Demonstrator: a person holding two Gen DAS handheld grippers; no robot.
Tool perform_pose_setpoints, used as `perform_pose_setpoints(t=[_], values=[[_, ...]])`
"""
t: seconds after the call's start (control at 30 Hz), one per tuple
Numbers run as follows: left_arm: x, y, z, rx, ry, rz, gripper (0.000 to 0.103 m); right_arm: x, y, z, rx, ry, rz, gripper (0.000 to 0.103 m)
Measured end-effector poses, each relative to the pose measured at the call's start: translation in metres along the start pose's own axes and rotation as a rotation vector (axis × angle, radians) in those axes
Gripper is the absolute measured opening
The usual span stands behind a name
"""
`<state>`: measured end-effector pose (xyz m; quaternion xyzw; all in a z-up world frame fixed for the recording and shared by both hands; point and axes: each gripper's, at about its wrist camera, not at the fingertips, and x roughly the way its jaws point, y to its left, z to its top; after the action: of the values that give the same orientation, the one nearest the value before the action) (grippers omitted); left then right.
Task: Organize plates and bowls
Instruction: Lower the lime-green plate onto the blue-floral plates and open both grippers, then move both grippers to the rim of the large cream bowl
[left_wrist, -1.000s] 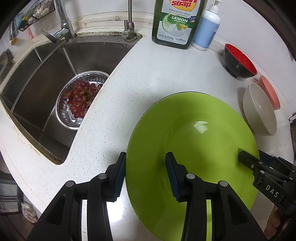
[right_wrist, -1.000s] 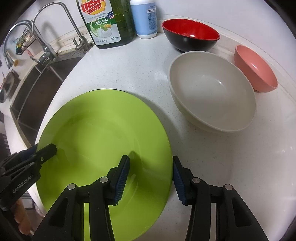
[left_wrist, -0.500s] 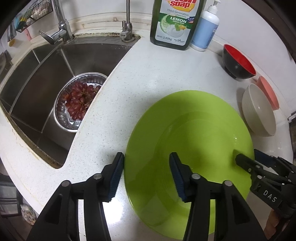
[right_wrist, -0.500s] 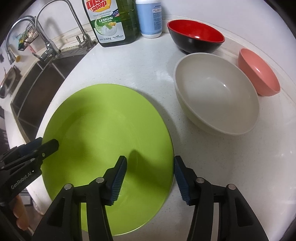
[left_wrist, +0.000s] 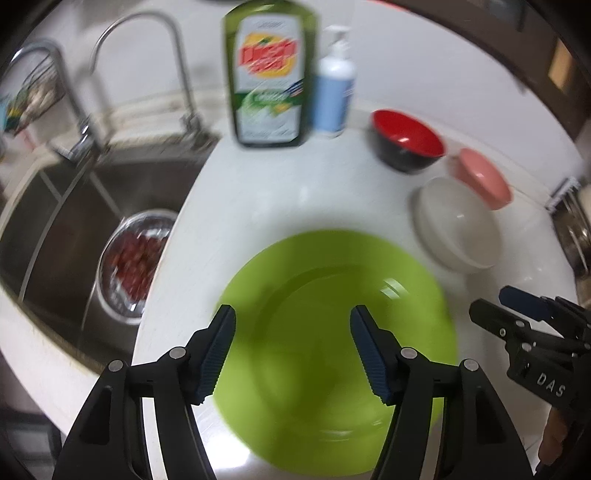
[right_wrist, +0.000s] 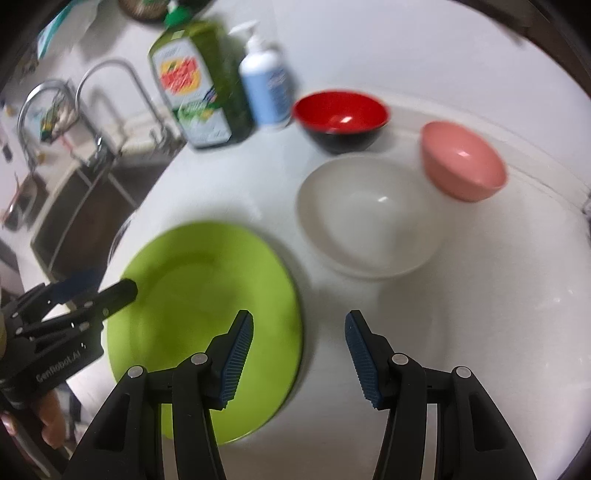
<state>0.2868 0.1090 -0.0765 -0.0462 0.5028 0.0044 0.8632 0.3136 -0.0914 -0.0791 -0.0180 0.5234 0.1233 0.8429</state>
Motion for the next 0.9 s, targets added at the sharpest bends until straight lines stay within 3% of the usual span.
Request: perform_pose_setpoints(t=[0.43, 0.9], values=[[-0.003, -0.063, 0.049, 0.167, -0.08, -0.078, 0.067, -0.034, -0.057, 0.017, 0.15, -0.128, -0.083, 0.053], [0.038, -0.103, 0.079, 0.247, -0.04, -0.122, 0.067, -0.004, -0.094, 0.031, 0.249, -0.094, -0.098, 0.053]])
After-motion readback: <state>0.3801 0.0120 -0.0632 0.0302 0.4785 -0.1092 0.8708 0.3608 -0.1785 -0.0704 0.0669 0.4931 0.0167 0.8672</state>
